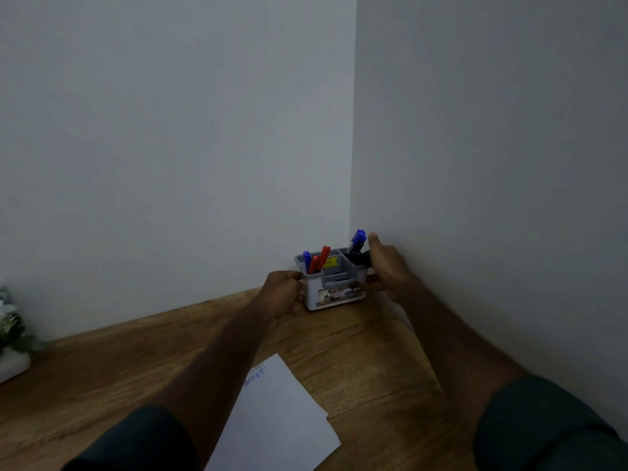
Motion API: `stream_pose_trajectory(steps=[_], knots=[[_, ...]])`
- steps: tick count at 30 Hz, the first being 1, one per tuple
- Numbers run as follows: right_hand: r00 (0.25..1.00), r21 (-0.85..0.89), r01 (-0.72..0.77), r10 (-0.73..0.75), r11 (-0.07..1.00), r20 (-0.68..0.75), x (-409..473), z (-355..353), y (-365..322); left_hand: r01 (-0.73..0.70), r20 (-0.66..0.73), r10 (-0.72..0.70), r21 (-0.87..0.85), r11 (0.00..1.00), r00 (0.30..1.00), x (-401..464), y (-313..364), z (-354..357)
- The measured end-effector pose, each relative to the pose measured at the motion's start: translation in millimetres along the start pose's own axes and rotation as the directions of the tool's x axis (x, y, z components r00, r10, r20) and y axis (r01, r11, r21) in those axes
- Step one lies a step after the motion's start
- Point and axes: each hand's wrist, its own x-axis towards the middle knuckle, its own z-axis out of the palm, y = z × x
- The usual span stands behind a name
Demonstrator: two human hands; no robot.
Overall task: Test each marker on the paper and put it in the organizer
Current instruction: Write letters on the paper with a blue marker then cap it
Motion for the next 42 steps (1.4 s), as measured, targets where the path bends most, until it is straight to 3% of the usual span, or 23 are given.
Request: stream_pose_trajectory(steps=[6,11,14,18,21,23,28,34,42], knots=[[0.999,0.012,-0.018,0.017,1.000,0.048,16,12,2,0.002,0.001,-0.002,0.018,1.000,1.000,19,-6,-5],[0.996,0.063,-0.044,0.039,0.997,0.082,12,17,12,-0.020,0.035,0.015,0.141,0.990,0.999,4,-10,-10],[0.999,-0.055,0.000,-0.002,0.999,-0.043,-3,19,27,-0.061,0.008,0.061,0.264,0.963,0.998,-17,-18,-20],[0.991,-0.304,0.126,-0.134,0.944,-0.004,-54,36,54,-0.177,-0.014,0.215,0.517,0.837,0.977,-58,-40,-45],[0.934,-0.451,0.349,-0.342,0.821,0.100,-103,59,68,-0.256,0.016,0.314,0.622,0.740,0.949,-94,-56,-67],[0.865,-0.492,0.494,-0.462,0.717,0.196,-132,72,71,-0.235,0.013,0.300,0.656,0.718,0.954,-122,-62,-82],[0.706,-0.488,0.704,-0.585,0.516,0.399,-182,96,72,-0.209,-0.035,0.350,0.745,0.633,0.936,-174,-82,-119],[0.609,-0.472,0.785,-0.639,0.401,0.470,-207,105,85,-0.150,-0.079,0.342,0.790,0.594,0.937,-209,-116,-131],[0.567,-0.478,0.815,-0.621,0.328,0.541,-208,106,92,-0.180,-0.025,0.367,0.839,0.513,0.930,-200,-134,-130]])
